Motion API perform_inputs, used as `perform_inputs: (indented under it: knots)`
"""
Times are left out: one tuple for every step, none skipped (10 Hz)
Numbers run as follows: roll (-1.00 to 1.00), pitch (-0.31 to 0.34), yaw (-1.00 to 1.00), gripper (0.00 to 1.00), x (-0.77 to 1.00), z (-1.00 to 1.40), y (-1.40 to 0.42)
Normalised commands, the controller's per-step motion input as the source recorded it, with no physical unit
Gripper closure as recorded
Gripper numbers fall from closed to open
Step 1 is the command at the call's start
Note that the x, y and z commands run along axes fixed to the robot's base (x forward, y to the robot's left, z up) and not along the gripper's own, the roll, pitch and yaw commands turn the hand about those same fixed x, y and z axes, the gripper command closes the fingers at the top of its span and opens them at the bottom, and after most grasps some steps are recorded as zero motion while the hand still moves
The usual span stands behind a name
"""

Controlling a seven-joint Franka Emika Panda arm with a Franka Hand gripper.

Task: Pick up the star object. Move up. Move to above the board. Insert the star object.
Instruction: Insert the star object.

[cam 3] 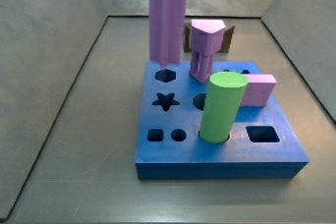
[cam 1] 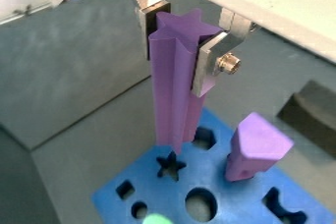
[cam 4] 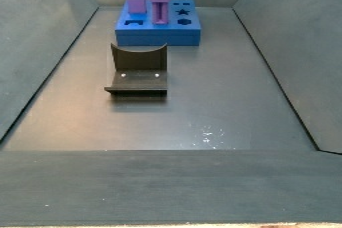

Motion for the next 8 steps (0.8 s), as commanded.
perform_inputs:
  knots:
    - [0.07,0.000,0.24,1.00,0.01,-0.88,-0.21]
    - [0.04,0.000,0.00,1.00,0.00,-0.79,-0.08]
    - [0.03,0.000,-0.11,1.00,0.00,-0.72,-0.02]
    - [0.04,0.000,-0.09,1.00,0.00,-0.74,0.00]
    - [0.06,0.000,-0.01,1.00,0.01,-0.72,0.00]
    - [0.06,0.000,0.00,1.00,0.01,-0.62,0.00]
    - [0.05,0.000,0.00,1.00,0.00,-0.46,0.00]
    - [0.05,0.014,0.05,1.00,0.00,-0.33,0.02]
